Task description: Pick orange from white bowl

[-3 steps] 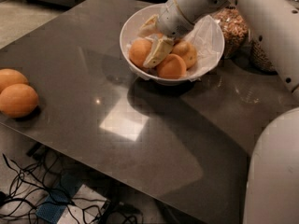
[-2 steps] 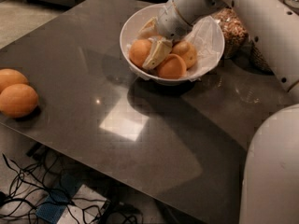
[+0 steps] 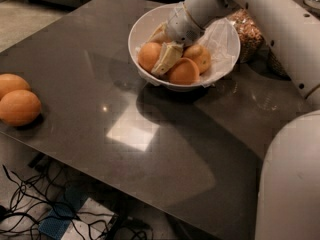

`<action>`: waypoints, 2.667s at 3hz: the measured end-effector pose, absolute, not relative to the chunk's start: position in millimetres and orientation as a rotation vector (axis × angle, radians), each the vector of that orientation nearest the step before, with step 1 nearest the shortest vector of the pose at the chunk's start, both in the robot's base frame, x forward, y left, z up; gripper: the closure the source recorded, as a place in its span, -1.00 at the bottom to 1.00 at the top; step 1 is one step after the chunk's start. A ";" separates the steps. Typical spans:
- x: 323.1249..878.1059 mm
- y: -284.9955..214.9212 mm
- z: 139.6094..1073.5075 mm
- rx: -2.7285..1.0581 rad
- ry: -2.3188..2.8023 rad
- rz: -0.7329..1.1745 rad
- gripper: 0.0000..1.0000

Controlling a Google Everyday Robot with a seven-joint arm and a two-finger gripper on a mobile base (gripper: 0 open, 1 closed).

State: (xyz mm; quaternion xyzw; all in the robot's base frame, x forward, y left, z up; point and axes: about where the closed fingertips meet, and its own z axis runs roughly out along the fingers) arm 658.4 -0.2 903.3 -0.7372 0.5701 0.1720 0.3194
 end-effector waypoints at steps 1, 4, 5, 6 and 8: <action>658.4 -0.1 903.3 -1.938 1.499 0.452 0.71; 654.8 -1.1 911.6 -1.914 1.478 0.460 1.00; 649.1 -10.6 931.6 -1.883 1.458 0.427 1.00; 643.3 -26.8 948.3 -1.850 1.470 0.373 1.00; 638.2 -51.4 959.1 -1.813 1.524 0.307 1.00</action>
Offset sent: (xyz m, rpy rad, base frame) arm 0.0000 0.0000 0.0000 0.0000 0.0000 0.0000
